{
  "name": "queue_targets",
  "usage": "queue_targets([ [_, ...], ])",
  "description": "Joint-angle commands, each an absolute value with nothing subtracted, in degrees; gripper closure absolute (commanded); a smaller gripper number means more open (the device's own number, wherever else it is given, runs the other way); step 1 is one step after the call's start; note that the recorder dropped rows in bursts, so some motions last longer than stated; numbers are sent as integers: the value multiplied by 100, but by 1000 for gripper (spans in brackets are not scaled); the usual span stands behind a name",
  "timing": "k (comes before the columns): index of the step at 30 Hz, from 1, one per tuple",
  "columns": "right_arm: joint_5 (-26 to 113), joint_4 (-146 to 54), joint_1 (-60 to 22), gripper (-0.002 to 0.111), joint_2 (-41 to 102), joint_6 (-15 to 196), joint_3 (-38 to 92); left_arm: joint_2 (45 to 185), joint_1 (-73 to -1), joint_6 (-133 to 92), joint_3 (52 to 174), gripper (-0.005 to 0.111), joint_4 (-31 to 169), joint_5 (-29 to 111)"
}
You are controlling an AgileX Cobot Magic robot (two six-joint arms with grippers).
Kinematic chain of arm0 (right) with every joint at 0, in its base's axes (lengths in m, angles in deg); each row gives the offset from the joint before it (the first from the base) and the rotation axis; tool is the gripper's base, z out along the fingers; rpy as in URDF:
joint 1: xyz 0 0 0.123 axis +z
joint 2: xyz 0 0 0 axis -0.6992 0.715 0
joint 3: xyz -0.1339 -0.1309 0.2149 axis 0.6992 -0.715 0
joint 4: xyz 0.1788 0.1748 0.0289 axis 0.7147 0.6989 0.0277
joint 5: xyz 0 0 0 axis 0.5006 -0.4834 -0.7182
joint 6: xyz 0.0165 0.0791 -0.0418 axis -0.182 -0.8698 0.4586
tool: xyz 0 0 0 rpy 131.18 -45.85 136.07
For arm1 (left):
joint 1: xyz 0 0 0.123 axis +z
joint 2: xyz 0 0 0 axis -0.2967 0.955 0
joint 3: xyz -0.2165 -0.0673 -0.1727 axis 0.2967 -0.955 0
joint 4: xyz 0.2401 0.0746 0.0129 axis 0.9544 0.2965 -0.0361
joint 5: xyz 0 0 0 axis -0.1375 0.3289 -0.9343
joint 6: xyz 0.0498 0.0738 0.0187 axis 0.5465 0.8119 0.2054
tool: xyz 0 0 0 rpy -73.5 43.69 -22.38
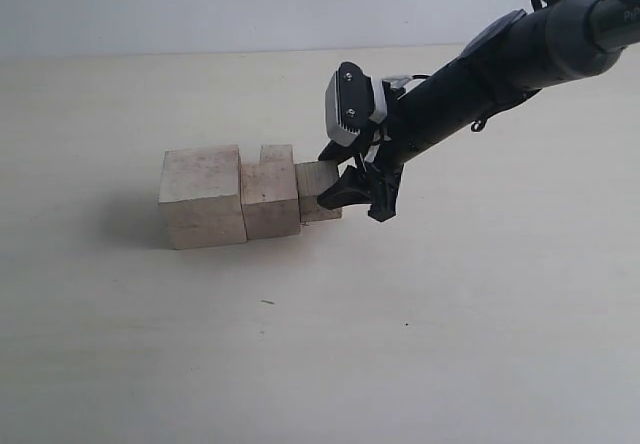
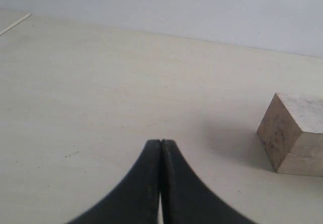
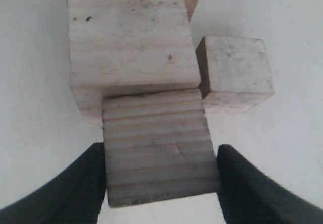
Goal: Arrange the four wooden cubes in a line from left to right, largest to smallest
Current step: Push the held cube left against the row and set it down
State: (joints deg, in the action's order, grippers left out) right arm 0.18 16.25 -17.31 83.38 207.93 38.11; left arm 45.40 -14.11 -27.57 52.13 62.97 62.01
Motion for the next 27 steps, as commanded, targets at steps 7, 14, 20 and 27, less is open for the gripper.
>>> queue_targets([
  [7,-360,1747,-1732,108,8426,20625,3814,4509,-1440,-2757,5215,107,6298,6166],
  [14,-336,1697,-1705,108,8426,20217,3814,4509,-1440,-2757,5215,107,6298,6166],
  [20,-336,1697,-1705,108,8426,20040,3802,4509,-1440,-2757,5215,107,6298,6166],
  [27,-370,1697,-1705,108,8426,20083,3802,4509,-1440,-2757,5215,107,6298,6166],
])
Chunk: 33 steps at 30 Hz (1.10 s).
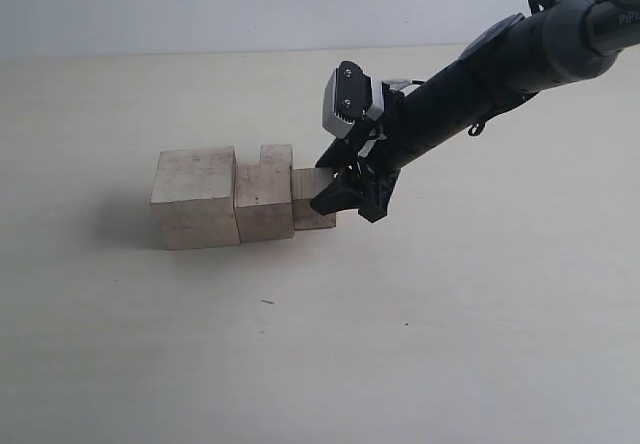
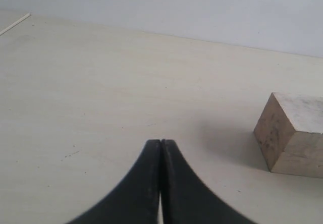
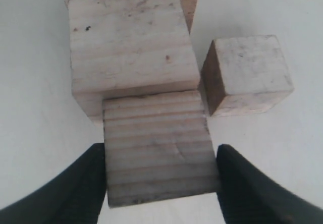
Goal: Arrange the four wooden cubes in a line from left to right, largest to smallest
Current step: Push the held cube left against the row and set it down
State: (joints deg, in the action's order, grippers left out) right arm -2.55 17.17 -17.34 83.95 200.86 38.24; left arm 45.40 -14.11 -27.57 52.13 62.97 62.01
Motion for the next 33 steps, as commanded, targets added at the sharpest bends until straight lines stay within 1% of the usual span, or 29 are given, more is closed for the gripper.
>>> queue_targets([
  [1,-370,1697,-1705,108,8426,20162,3802,4509,-1440,-2757,5215,107,6298,6166],
  [4,-370,1661,-1705,108,8426,20513,3802,4509,-1440,-2757,5215,107,6298,6166],
  [9,-370,1862,-1705,108,8426,20515,3802,4509,-1440,-2757,5215,107,6298,6166],
  [19,-462,2001,-1705,108,8426,20057,3802,4509,-1440,-2757,5215,107,6298,6166],
  [24,-88,1780,-1433,108,8426,20082,3802,4509,-1440,-2757,5215,107,6298,6166],
  [27,126,1749,-1433,108,8426,19598,3802,4509,-1440,-2757,5215,107,6298,6166],
  [33,11,1749,-1433,108,8426,19472,3802,4509,-1440,-2757,5215,107,6298,6166],
])
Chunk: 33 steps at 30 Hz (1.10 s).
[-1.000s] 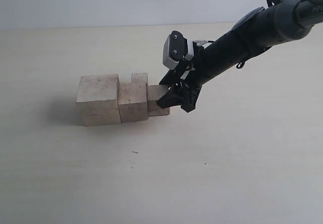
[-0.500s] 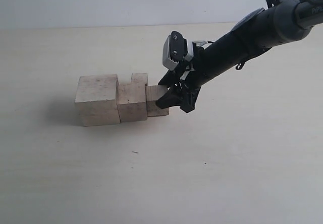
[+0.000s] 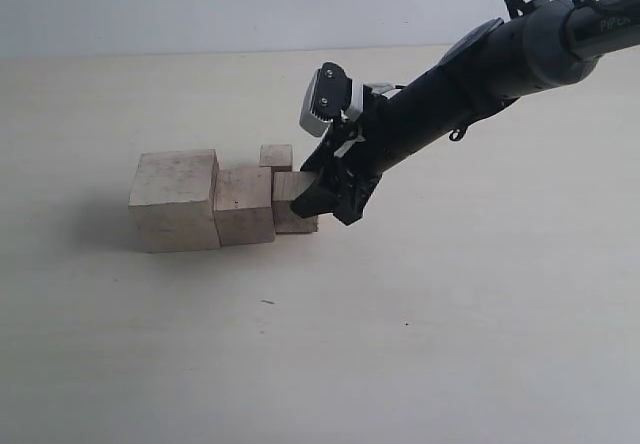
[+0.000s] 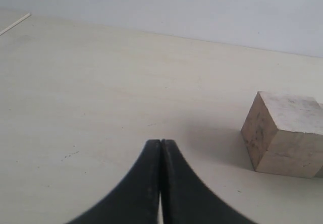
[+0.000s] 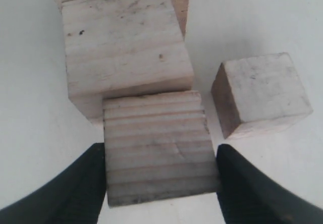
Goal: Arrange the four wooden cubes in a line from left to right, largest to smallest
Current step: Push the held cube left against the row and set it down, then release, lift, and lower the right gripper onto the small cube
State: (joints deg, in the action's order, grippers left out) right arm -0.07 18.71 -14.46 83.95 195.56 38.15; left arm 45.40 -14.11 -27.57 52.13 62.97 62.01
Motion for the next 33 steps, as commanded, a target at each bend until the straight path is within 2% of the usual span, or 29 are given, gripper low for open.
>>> queue_targets([
  [1,-17,1738,-1433,108,8426,19472,3802,4509,-1440,-2757,5215,107,6298,6166],
  [5,-104,1454,-1433,89,8426,19472,3802,4509,-1440,-2757,5215,107,6298,6166],
  [10,-162,1454,-1433,51,8393,19472,3802,4509,-1440,-2757,5215,107,6298,6166],
  [13,-152,1454,-1433,35,8308,19472,3802,4509,-1440,-2757,5215,107,6298,6166],
  [14,-139,1454,-1433,33,8277,19472,3802,4509,-1440,-2757,5215,107,6298,6166],
  [23,-112,1397,-1433,33,7684,18963,3802,4509,-1440,-2757,5215,107,6298,6166],
  [28,414,1292,-1433,35,7183,17649,3802,4509,-1440,-2757,5215,107,6298,6166],
  [30,573,1292,-1433,45,7001,16713,3825,4509,-1440,-2757,5215,107,6298,6166],
  [33,384,1252,-1374,70,6916,15354,4061,4509,-1440,-2757,5215,107,6298,6166],
])
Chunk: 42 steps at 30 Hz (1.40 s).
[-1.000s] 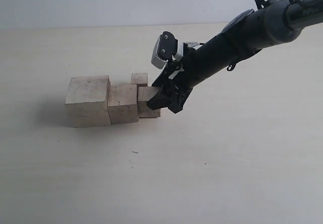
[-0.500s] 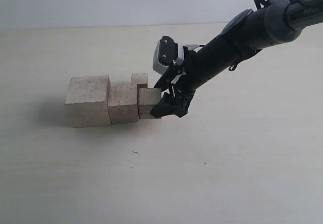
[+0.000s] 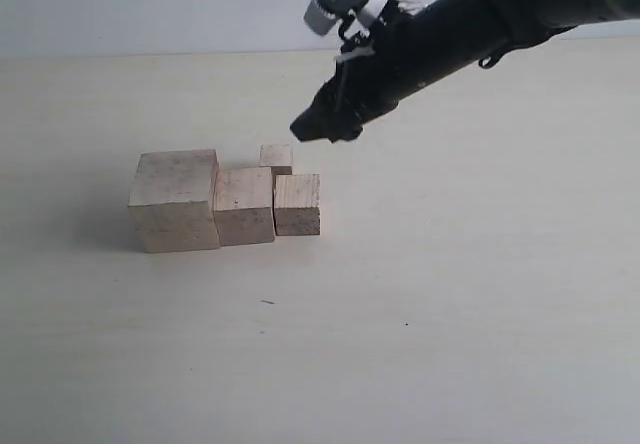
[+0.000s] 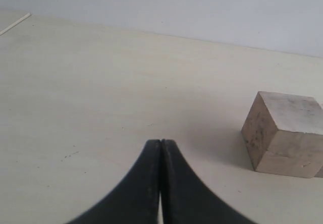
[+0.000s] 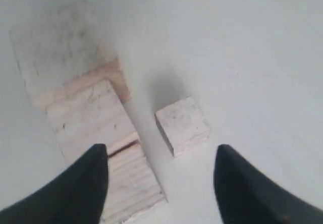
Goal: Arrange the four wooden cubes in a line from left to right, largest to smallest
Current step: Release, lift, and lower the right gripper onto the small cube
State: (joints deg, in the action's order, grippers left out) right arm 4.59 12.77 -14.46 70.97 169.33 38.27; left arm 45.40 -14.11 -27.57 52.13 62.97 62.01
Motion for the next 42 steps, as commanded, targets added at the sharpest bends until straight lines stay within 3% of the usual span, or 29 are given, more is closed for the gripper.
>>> queue_targets([
  [1,278,1122,-1317,81,6901,15006,4171,4509,-1440,-2757,5215,107,6298,6166],
  [4,123,674,-995,108,6901,14202,4482,4509,-1440,-2757,5215,107,6298,6166],
  [9,816,-1123,-270,108,6901,11540,4936,4509,-1440,-2757,5215,107,6298,6166],
  [14,980,-4931,317,108,7057,7031,5426,4509,-1440,-2757,5215,107,6298,6166],
  [19,189,-5643,460,108,7708,6216,6152,4509,-1440,-2757,5215,107,6298,6166],
  [23,-136,-5351,460,93,8211,6132,6612,4509,-1440,-2757,5215,107,6298,6166],
  [29,-620,-5488,460,48,8704,6148,7155,4509,-1440,-2757,5215,107,6298,6166],
  [31,-620,-5488,460,38,8801,6148,7277,4509,-1440,-2757,5215,107,6298,6166],
  [42,-816,-5723,323,39,9112,5364,7526,4509,-1440,-2757,5215,107,6298,6166],
])
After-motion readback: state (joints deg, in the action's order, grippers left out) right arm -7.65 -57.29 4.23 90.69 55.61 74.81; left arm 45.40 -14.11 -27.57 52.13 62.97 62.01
